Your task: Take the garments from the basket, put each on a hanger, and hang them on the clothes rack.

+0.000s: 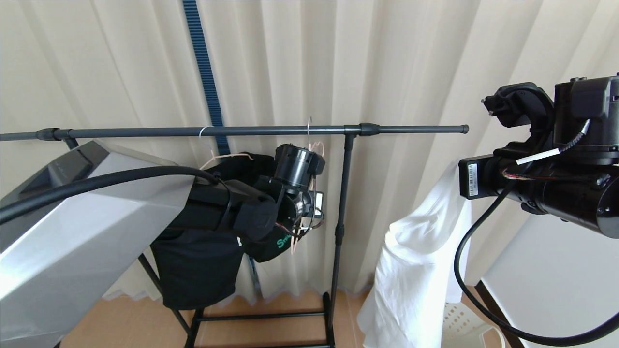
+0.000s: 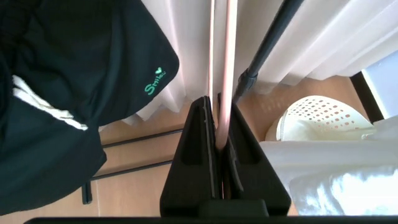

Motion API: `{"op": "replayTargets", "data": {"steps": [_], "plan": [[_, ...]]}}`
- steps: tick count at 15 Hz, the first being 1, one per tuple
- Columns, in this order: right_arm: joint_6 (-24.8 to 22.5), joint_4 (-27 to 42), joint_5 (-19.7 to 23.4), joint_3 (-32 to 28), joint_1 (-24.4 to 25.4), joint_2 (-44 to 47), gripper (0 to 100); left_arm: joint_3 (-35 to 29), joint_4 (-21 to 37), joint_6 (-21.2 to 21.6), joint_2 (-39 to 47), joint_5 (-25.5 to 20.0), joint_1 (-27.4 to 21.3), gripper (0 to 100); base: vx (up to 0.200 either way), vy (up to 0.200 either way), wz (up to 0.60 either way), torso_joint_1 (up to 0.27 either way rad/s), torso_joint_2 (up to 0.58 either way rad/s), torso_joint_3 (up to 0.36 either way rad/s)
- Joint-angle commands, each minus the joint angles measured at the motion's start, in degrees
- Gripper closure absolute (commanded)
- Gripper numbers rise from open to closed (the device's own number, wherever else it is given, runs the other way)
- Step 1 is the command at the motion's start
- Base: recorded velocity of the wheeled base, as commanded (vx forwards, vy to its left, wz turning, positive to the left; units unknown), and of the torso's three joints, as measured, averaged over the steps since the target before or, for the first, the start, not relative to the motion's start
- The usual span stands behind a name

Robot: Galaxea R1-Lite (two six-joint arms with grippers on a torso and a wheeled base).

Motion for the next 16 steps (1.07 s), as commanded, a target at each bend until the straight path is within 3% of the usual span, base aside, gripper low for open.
{"op": "replayTargets", "data": {"steps": [1, 2, 5, 10, 13, 16], "plan": [[0.1, 0.0, -0.1, 0.1, 0.1, 0.1, 100, 7.5, -3.5, 1.2, -5.6, 0.0, -1.1, 100, 0.0, 0.0, 0.0, 0.0, 0.0, 0.0], [0.0, 0.0, 0.0, 0.1, 0.1, 0.1, 100, 9.3, -4.5, 1.6, -6.6, 0.0, -1.1, 100, 0.0, 0.0, 0.0, 0.0, 0.0, 0.0], [0.1, 0.0, -0.1, 0.5, 0.2, 0.0, 100, 23.2, -13.0, 5.1, -13.8, 0.0, -1.4, 100, 0.0, 0.0, 0.0, 0.0, 0.0, 0.0], [0.1, -0.1, -0.2, 1.0, 2.0, 0.2, 100, 41.6, -19.4, 7.9, -26.2, -0.7, -1.3, 100, 0.0, 0.0, 0.0, 0.0, 0.0, 0.0], [0.1, -0.1, -0.2, 1.7, 3.1, 0.2, 100, 55.0, -22.7, 10.9, -35.2, -7.5, -1.3, 100, 0.0, 0.0, 0.0, 0.0, 0.0, 0.0], [0.2, -0.2, -0.2, 1.7, 4.1, 1.4, 100, 63.5, -26.4, 14.1, -40.1, -13.1, 0.5, 100, 0.0, 0.0, 0.0, 0.0, 0.0, 0.0]]}}
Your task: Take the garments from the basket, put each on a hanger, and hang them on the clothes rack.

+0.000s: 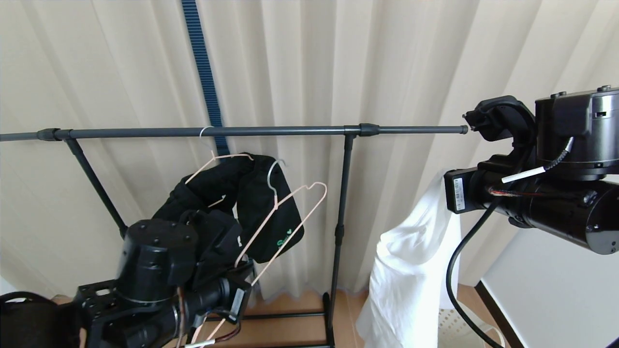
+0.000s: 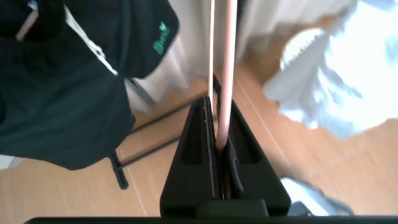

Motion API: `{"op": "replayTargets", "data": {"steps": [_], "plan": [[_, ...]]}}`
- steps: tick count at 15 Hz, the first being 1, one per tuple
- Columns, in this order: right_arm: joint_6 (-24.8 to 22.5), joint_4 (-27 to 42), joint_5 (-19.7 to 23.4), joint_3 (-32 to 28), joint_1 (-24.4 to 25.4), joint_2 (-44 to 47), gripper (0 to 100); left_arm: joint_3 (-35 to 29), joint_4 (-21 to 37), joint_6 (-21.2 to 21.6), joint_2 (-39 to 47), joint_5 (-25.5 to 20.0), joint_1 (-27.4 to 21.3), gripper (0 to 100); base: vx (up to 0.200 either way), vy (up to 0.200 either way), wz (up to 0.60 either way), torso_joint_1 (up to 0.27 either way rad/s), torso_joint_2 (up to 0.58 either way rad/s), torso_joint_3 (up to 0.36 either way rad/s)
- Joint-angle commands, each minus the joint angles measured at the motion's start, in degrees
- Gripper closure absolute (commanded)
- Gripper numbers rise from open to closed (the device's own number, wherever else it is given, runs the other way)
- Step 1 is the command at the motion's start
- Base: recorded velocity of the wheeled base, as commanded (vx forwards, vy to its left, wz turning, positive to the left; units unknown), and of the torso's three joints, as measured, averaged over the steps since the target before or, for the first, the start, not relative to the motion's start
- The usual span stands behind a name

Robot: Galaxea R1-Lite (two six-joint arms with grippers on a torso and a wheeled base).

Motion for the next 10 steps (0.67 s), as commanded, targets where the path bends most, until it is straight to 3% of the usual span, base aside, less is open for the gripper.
{"op": "replayTargets", "data": {"steps": [1, 2, 4, 6, 10], "plan": [[0.0, 0.0, -0.1, 0.1, 0.7, 1.1, 100, 7.1, -3.8, 3.0, -6.0, -5.2, 2.2, 100, 0.0, 0.0, 0.0, 0.0, 0.0, 0.0], [0.0, 0.0, -0.2, 0.1, 0.9, 1.3, 100, 7.8, -4.6, 3.8, -6.1, -6.1, 2.6, 100, 0.0, 0.0, 0.0, 0.0, 0.0, 0.0], [0.0, -0.6, -1.3, 0.7, 1.7, 1.5, 100, 13.5, -10.8, 5.4, -5.8, -13.1, 3.6, 100, 0.0, 0.0, 0.0, 0.0, 0.0, 0.0], [-0.1, -2.5, -2.5, 1.0, 2.0, 2.4, 100, 16.2, -15.7, 6.0, -5.7, -16.5, 3.7, 100, 0.0, 0.0, 0.0, 0.0, 0.0, 0.0], [-0.1, -2.9, -4.1, 0.9, 1.8, 3.7, 100, 18.4, -16.9, 6.8, -6.2, -21.5, 3.7, 100, 0.0, 0.0, 0.0, 0.0, 0.0, 0.0]]}}
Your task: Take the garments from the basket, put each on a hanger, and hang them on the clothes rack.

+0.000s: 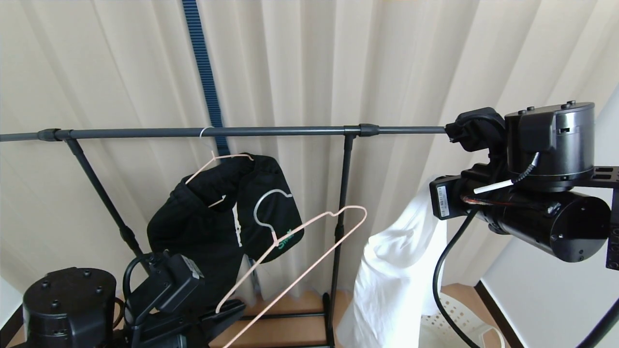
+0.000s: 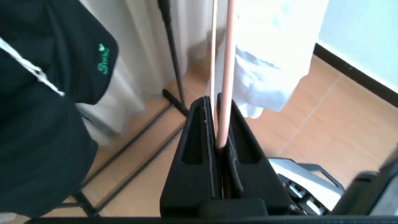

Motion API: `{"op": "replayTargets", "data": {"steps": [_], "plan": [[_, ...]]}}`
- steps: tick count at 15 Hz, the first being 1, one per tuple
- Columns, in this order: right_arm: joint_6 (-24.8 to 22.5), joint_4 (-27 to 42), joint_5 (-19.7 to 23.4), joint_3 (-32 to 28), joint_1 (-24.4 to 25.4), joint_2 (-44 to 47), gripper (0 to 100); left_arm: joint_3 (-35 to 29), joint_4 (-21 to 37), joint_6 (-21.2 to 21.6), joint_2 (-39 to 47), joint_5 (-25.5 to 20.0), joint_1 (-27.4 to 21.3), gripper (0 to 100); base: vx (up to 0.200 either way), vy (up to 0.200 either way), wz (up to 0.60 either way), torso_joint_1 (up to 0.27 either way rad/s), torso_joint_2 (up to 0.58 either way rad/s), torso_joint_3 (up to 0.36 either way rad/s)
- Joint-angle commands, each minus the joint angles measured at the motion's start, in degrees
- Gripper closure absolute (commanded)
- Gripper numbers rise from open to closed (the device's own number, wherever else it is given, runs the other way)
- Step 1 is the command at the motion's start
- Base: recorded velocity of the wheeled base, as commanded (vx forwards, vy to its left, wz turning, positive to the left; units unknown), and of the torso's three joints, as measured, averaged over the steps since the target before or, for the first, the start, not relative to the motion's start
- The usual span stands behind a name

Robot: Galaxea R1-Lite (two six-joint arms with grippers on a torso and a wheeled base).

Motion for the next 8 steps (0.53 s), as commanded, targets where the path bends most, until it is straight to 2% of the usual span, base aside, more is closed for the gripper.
{"op": "replayTargets", "data": {"steps": [1, 2, 5, 8], "plan": [[0.0, -0.5, -0.3, 0.0, -0.2, 0.9, 100, 0.9, 0.0, 0.2, 0.0, -1.6, 0.0, 100, 0.0, 0.0, 0.0, 0.0, 0.0, 0.0], [-0.1, -2.1, -0.6, 0.0, -0.3, 1.7, 100, 1.1, -0.1, 0.2, 0.0, -3.5, 0.1, 100, 0.0, 0.0, 0.0, 0.0, 0.0, 0.0], [-0.1, -2.8, -1.5, -0.1, -0.7, 3.1, 100, 1.8, -0.2, 0.2, -1.0, -4.6, 0.0, 100, 0.0, 0.0, 0.0, 0.0, 0.0, 0.0], [0.0, -3.0, -1.5, -0.1, -1.2, 4.0, 100, 2.5, -1.2, 0.0, -1.5, -9.6, -0.1, 100, 0.0, 0.0, 0.0, 0.0, 0.0, 0.0]]}}
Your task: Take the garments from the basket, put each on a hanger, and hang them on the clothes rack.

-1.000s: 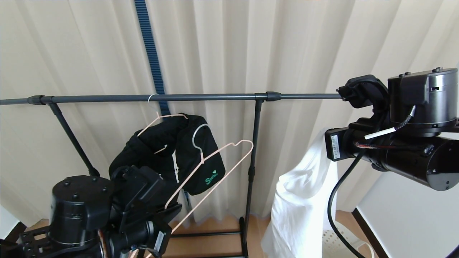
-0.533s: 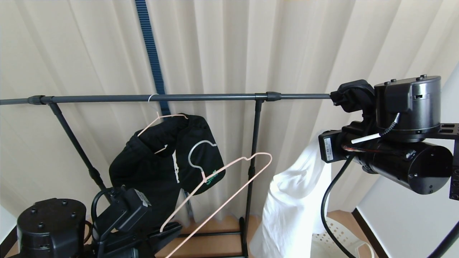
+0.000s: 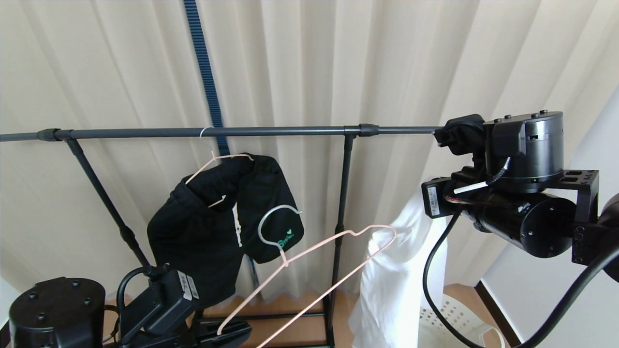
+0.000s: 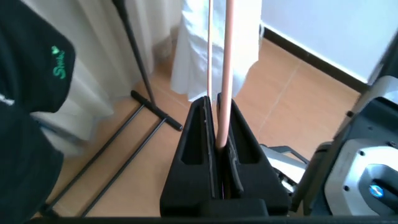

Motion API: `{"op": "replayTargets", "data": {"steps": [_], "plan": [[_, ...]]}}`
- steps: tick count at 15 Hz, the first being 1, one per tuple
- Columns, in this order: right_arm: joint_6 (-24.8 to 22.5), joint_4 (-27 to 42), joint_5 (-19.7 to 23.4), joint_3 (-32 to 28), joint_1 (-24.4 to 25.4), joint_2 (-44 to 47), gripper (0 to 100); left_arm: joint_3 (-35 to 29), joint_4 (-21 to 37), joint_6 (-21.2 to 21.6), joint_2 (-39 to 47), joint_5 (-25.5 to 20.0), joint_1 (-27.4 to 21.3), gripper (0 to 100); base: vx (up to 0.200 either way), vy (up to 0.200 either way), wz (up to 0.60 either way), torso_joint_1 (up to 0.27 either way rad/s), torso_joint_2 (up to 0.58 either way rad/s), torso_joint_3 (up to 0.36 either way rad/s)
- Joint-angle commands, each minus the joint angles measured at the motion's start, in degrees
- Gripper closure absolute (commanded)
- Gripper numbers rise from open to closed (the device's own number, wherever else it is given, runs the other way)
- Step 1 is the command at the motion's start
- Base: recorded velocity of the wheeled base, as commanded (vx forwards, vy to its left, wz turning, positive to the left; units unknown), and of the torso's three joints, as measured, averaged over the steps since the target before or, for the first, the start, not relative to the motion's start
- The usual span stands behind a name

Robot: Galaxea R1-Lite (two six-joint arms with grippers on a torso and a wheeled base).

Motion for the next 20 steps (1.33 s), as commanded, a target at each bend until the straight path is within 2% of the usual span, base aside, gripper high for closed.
{"op": "replayTargets", "data": {"steps": [1, 5, 8, 10, 14, 16, 17, 18, 20], "plan": [[-0.1, -0.7, 0.0, 0.1, -0.1, 0.7, 100, 0.2, -0.2, -0.2, 0.0, -0.4, -0.1, 100, 0.0, 0.0, 0.0, 0.0, 0.0, 0.0], [-0.1, -3.1, 0.0, 0.8, -0.1, 2.3, 100, 0.2, -0.9, -0.5, 0.0, -1.1, -0.4, 100, 0.0, 0.0, 0.0, 0.0, 0.0, 0.0], [-0.1, -3.2, 0.0, 0.9, 0.3, 2.9, 100, -0.6, -1.0, -3.8, 0.3, -2.5, -1.5, 100, 0.0, 0.0, 0.0, 0.0, 0.0, 0.0], [-0.1, -3.2, 0.0, 1.2, 1.3, 2.8, 100, -1.4, -1.1, -4.4, 1.5, -2.5, -2.7, 100, 0.0, 0.0, 0.0, 0.0, 0.0, 0.0], [-0.1, -3.2, -0.8, 2.2, 3.6, 2.3, 100, -1.5, -8.0, -4.4, 6.8, -1.9, -2.5, 100, 0.0, 0.0, 0.0, 0.0, 0.0, 0.0], [-0.1, -3.2, -1.0, 2.3, 4.6, 2.3, 100, -1.1, -11.4, -4.4, 9.0, 0.0, -2.5, 100, 0.0, 0.0, 0.0, 0.0, 0.0, 0.0], [-0.1, -3.2, -1.8, 2.9, 5.7, 1.6, 100, -1.1, -13.9, -4.4, 11.2, 3.3, -2.5, 100, 0.0, 0.0, 0.0, 0.0, 0.0, 0.0], [-0.1, -3.2, -2.0, 3.0, 6.5, 1.2, 100, -1.0, -15.3, -4.5, 12.3, 4.7, -2.5, 100, 0.0, 0.0, 0.0, 0.0, 0.0, 0.0], [-0.1, -3.1, -2.1, 3.4, 8.0, 0.6, 100, -0.9, -17.3, -4.5, 13.7, 4.9, -2.5, 100, 0.0, 0.0, 0.0, 0.0, 0.0, 0.0]]}}
